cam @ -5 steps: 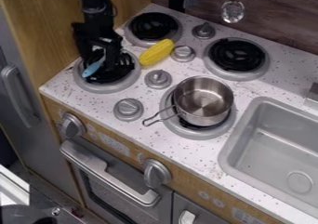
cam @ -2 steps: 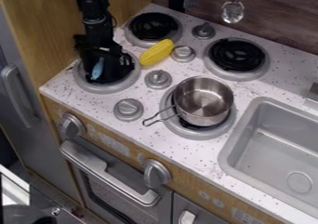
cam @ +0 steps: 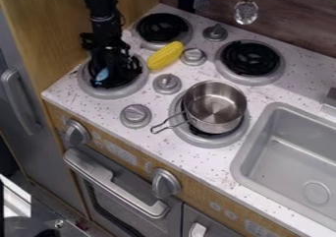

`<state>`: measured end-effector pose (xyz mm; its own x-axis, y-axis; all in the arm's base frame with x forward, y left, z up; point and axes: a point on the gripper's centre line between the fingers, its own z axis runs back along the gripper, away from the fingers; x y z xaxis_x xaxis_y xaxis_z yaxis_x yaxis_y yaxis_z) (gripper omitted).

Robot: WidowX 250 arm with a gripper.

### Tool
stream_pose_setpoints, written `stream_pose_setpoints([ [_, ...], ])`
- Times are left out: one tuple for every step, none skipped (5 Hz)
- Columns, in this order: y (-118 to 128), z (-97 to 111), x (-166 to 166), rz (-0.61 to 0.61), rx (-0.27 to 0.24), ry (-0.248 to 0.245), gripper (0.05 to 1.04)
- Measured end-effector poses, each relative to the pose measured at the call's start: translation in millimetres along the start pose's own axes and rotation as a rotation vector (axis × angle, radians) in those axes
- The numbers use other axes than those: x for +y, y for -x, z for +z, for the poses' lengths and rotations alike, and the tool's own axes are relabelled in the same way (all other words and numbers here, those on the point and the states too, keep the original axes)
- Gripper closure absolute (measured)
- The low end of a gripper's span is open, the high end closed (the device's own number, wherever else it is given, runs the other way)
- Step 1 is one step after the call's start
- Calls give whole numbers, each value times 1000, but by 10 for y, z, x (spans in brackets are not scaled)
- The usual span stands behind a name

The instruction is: Take the blue spatula and put it between the two right burners

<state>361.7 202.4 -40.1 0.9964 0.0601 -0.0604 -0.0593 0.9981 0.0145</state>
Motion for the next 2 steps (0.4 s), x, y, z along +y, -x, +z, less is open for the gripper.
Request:
stream_pose_setpoints([
  [-227, 127, -184, -98, 0, -32, 753],
  [-586, 428, -624, -221, -49, -77, 753],
])
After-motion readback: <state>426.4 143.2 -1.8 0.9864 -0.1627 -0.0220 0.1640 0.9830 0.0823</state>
